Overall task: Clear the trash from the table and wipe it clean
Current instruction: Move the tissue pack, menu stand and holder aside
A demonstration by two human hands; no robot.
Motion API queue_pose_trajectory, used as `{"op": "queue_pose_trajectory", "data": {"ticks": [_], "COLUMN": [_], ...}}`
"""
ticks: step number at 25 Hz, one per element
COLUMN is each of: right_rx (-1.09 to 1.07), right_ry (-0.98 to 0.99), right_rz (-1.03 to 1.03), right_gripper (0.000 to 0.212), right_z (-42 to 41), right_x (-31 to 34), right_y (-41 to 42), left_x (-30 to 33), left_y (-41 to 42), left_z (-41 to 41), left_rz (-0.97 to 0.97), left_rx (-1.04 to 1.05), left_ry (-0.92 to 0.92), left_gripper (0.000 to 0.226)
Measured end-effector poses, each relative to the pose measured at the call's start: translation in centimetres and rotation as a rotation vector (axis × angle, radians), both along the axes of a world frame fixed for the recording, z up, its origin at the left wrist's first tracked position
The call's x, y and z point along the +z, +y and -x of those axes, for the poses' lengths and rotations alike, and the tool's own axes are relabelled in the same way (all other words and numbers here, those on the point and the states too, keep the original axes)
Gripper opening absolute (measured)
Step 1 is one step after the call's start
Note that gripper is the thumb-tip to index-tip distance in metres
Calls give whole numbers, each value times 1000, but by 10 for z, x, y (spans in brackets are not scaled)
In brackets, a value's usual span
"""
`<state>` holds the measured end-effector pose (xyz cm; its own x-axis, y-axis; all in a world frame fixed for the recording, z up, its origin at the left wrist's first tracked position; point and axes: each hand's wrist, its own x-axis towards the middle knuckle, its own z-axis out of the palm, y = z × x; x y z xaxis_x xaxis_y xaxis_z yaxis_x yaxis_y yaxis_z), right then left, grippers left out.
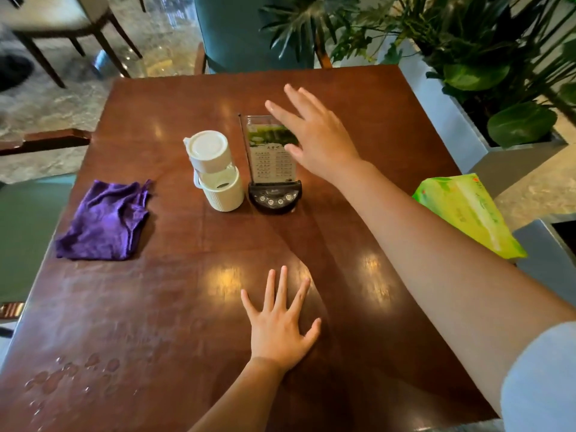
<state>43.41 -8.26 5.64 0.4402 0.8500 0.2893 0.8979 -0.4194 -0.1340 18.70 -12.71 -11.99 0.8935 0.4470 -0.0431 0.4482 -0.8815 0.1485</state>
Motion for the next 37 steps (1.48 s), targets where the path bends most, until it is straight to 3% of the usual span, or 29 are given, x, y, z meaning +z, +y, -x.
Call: {"op": "queue_pose_trajectory", "data": {"ticks": [2,7,10,15,24,29,32,35,37], "right_rx": [19,46,24,-138,-366,-397,-448,-471,-500], "right_ry": [2,-71,-4,52,-49,-68,-213,-355,-324], "right_rz": [18,-296,-319,-424,-557,-457,-331,-192,-132], "right_gripper": [64,44,37,33,28,30,35,47,57], "right_z": [-1,6,2,-14,-43,-52,-52,-46,-40], "right_x": [-2,-8,-4,0,-7,-24,-30,-34,-37], "right_y": [6,1,-12,-68,-166,-180,-188,-195,-197], "left_x": [1,2,2,2,1,0,-1,-1,-1], "left_y": [0,-1,-1,-2,-1,-2,-2,-2,-2], "left_z": [0,1,0,0,-1,-1,-1,0,1], "left_rz": [8,16,17,6,14,3,1,-6,-4], "left_rx": [1,-4,-6,1,8,12,12,9,13], "left_ry": [-2,4,8,11,44,37,26,22,22], "left_gripper": [74,76,75,74,72,71,71,71,71]}}
